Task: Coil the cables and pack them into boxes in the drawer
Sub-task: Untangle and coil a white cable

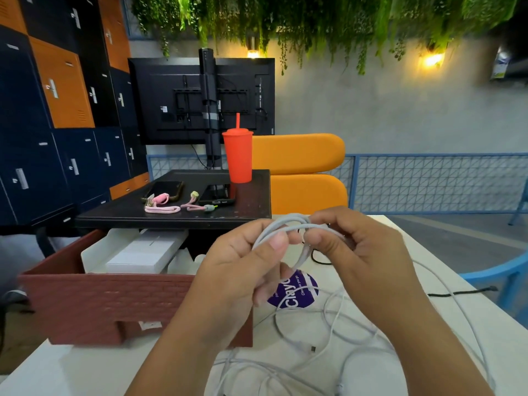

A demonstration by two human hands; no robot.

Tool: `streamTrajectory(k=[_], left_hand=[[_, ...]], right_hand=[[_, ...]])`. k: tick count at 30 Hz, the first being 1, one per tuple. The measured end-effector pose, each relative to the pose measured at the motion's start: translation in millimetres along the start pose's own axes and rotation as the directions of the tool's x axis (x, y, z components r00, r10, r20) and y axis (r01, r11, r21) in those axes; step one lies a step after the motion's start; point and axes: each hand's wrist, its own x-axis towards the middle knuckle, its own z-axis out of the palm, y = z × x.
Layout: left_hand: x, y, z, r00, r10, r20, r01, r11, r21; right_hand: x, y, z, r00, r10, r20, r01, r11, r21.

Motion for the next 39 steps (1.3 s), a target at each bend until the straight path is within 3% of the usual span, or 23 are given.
streamTrajectory(k=[4, 8, 13, 20, 23, 27, 34, 39], left_hand=[[1, 2, 3, 0.996, -0.078, -0.050, 0.065, 0.970, -0.234], [2, 0, 5, 0.993, -0.102, -0.059, 0.084, 0.965, -0.248], [5, 2, 5, 0.987, -0.146, -0.071, 0.119, 0.947, -0.297], [4, 7, 3, 0.976, -0.202, -0.077, 0.145, 0.877, -0.458], [4, 8, 5, 0.973, -0.205, -0.107, 0.132, 0.873, -0.470], [5, 4, 6, 0.973, -0.203, -0.112, 0.126, 0.868, -0.480], [3, 3, -18, 0.983, -0.153, 0.102, 0.175, 0.945, -0.275], [3, -1, -20, 0.986, -0.141, 0.086, 0.163, 0.907, -0.389]], right_hand=[[-3, -2, 3, 0.982, 0.049, 0.180, -0.044, 0.999, -0.031], [-4, -6, 5, 0.971, 0.101, 0.216, -0.063, 0.982, -0.178], [-3, -4, 7, 0.978, 0.074, 0.193, -0.027, 0.972, -0.234], [-4, -4, 7, 0.971, 0.053, 0.235, -0.032, 0.995, -0.093], [-5, -5, 9, 0.952, 0.081, 0.294, -0.073, 0.997, -0.038], [-5, -4, 14, 0.962, 0.084, 0.259, -0.081, 0.996, -0.023], [-3, -2, 13, 0.964, 0.089, 0.249, -0.083, 0.996, -0.037], [-2, -5, 10, 0.954, 0.100, 0.283, -0.122, 0.991, 0.061]])
